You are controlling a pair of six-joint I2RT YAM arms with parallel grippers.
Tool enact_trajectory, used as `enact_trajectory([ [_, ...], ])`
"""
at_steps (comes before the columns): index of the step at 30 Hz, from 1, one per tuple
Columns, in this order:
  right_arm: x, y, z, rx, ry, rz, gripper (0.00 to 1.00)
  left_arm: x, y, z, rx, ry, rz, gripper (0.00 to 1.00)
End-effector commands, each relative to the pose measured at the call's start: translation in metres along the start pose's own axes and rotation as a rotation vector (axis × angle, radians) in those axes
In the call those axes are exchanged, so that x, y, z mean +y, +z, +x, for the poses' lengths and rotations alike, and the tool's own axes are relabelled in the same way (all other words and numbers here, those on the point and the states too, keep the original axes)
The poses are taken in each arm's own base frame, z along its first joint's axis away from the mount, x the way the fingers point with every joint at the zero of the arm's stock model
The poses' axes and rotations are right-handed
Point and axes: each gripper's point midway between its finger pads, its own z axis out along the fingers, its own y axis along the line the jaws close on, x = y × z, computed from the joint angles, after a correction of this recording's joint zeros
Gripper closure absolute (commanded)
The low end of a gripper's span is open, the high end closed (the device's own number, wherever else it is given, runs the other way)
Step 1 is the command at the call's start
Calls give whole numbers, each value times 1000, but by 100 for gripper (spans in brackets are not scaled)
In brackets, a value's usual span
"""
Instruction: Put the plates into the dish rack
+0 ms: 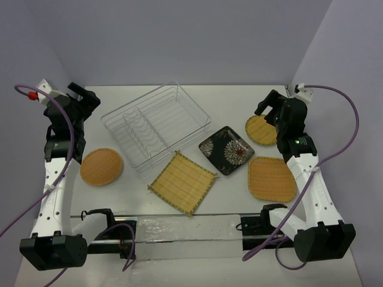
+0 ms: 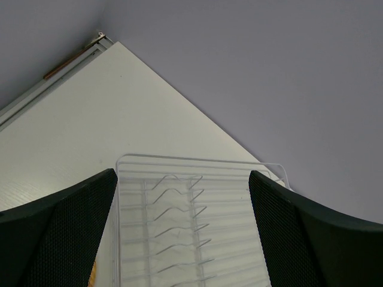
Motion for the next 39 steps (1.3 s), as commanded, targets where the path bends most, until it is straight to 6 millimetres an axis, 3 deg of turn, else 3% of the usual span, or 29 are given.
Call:
enact_trajectory([
  [1,1,4,-17,-45,0,22,0,-15,2,-6,-10,11,63,1],
  [5,-21,16,-11,-46,94,125,0,-18,8,-5,-6,25,74,1],
  [8,-50,36,2,18,162,140,0,-19,13,-3,-9,43,84,1],
  [14,-101,64,52,171,196,202,1,-23,29,4,-6,68,111,1],
  [18,-136,88,97,276,288,227,2,-26,46,10,14,80,138,1],
  [25,-172,111,128,340,303,305,5,-19,67,21,54,91,126,1],
  [28,-178,121,137,368,322,314,8,-20,71,23,67,92,136,1],
  [32,-184,134,158,430,347,324,23,-15,73,21,66,96,108,1],
  [39,-187,145,167,456,373,326,52,-13,69,11,43,92,89,1],
])
